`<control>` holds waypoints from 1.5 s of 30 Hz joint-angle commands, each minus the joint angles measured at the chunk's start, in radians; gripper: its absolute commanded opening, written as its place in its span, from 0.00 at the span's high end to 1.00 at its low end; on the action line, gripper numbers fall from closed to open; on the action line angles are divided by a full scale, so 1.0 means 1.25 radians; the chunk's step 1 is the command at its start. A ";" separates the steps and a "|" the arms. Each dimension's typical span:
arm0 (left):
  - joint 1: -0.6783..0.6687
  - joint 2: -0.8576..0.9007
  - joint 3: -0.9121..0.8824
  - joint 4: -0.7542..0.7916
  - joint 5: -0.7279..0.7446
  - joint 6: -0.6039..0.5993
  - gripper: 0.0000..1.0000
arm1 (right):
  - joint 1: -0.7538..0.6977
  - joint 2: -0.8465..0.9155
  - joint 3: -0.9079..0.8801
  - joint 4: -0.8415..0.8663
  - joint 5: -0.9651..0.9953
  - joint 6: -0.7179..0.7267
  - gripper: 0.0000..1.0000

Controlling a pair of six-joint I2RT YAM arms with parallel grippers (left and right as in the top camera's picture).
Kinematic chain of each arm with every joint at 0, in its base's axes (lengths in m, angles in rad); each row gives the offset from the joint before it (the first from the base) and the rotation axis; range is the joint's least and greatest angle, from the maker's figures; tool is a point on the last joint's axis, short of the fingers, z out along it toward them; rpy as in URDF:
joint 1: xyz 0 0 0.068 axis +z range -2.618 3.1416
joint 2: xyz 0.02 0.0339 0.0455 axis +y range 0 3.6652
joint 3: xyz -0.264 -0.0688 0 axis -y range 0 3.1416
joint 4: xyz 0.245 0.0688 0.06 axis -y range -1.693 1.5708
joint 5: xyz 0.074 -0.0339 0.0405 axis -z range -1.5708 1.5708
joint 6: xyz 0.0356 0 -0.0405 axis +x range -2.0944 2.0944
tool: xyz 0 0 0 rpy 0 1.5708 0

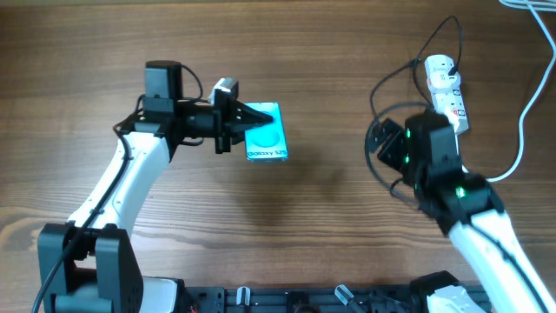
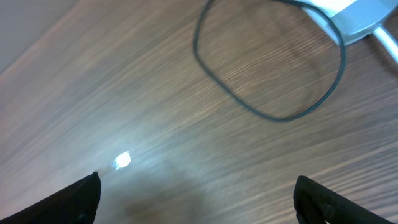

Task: Plug charger to phone and switch on socket
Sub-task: 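Move the right gripper to the black cable and grasp its plug end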

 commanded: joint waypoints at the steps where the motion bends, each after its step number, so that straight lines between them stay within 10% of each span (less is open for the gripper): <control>1: -0.038 -0.016 0.013 0.012 -0.018 0.004 0.96 | -0.064 0.140 0.107 -0.014 -0.005 -0.048 0.01; 16: -0.091 -0.016 0.013 0.015 -0.107 0.071 0.96 | -0.161 0.815 0.626 0.086 0.005 -0.099 0.28; 33: -0.107 -0.016 0.013 0.014 -0.172 0.091 0.95 | -0.169 0.963 0.632 0.197 0.060 -0.074 0.39; 45: -0.107 -0.016 0.013 0.014 -0.172 0.091 0.95 | -0.164 0.989 0.631 0.219 -0.025 -0.184 0.85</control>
